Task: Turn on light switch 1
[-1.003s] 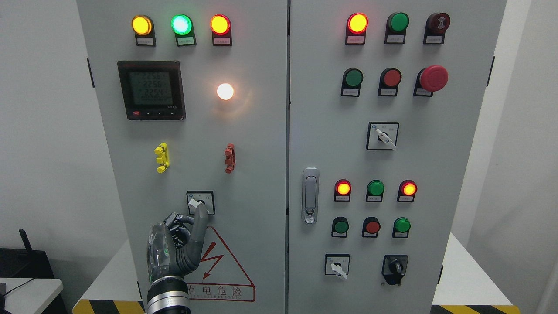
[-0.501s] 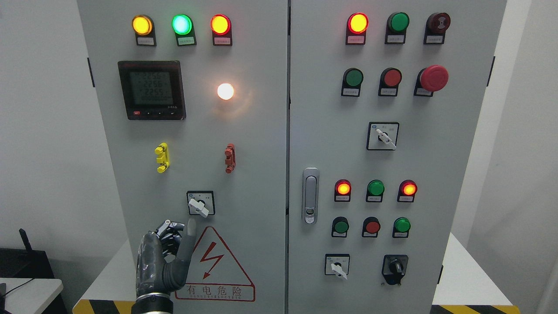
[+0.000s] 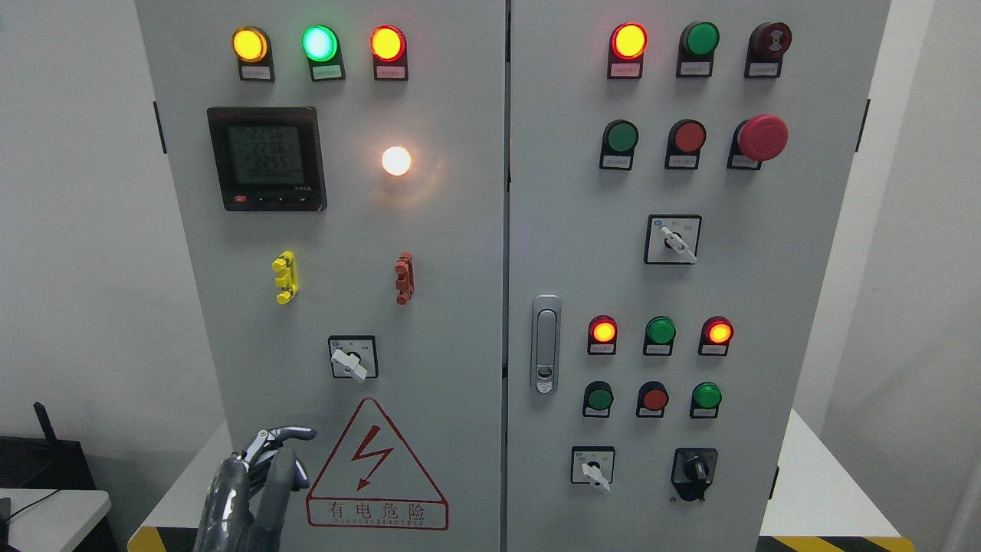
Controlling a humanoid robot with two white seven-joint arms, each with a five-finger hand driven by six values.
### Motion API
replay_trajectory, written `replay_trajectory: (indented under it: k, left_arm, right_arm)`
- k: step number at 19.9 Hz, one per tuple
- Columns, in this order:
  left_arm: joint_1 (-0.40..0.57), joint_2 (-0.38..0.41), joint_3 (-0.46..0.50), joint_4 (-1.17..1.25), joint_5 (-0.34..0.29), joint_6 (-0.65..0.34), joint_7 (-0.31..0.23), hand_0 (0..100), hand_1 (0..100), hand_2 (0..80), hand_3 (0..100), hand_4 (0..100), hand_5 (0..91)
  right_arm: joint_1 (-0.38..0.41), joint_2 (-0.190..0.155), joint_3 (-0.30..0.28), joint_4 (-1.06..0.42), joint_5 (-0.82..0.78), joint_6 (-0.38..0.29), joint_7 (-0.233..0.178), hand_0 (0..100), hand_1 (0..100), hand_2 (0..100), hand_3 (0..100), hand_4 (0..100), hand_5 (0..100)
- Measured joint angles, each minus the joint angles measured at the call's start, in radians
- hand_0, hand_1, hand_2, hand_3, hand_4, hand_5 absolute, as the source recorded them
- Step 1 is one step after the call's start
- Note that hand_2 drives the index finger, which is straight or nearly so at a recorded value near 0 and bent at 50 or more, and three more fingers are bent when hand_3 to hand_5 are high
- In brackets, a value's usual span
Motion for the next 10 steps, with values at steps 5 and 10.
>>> replay_trajectory:
  k: [5,10]
  left_arm:
    - [0.104,0.010,0.125,0.043,0.067,-0.115,-0.062,0,0,0.0,20,36,31.7]
    - [0.182,0.021,0.279,0.165,0.105,-0.247,-0.086,0,0,0.0,18,28,22.8]
  right_arm:
    - [0.000,0.000,0.000,0.000,0.000,0.000,0.000,12,39,0,0,0,0]
    - [0.000,0.000,0.000,0.000,0.000,0.000,0.000,12,39,0,0,0,0]
